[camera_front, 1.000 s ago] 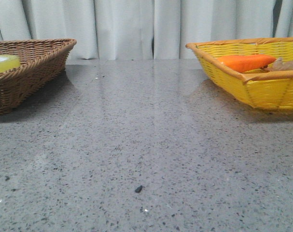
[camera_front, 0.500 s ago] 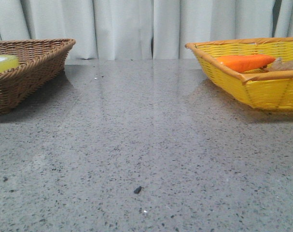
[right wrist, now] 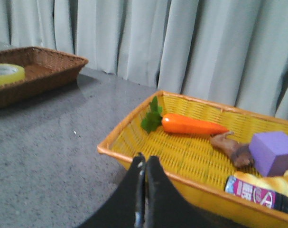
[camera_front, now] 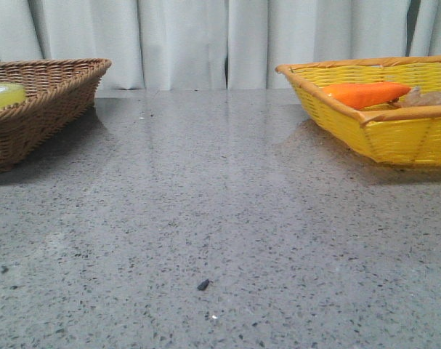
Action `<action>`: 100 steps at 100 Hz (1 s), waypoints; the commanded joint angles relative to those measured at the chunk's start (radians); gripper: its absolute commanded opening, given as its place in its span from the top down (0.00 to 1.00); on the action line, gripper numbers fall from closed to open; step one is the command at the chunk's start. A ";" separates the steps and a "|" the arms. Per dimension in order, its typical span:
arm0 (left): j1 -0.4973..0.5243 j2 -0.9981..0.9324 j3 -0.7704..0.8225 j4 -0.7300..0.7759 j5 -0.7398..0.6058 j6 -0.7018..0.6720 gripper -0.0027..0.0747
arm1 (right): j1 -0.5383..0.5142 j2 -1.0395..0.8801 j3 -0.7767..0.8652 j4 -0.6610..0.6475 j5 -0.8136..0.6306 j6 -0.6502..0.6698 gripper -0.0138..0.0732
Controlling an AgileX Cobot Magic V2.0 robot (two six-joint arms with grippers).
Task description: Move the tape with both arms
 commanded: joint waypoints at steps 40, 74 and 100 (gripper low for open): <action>0.000 -0.020 0.010 -0.015 -0.046 -0.010 0.99 | -0.447 -0.015 0.519 0.331 -0.615 -0.004 0.93; 0.000 -0.020 0.010 -0.015 -0.046 -0.010 0.99 | -0.449 -0.015 0.515 0.261 -0.364 -0.006 0.93; 0.000 -0.020 0.010 -0.015 -0.046 -0.010 0.99 | -0.449 -0.015 0.515 0.261 -0.364 -0.006 0.93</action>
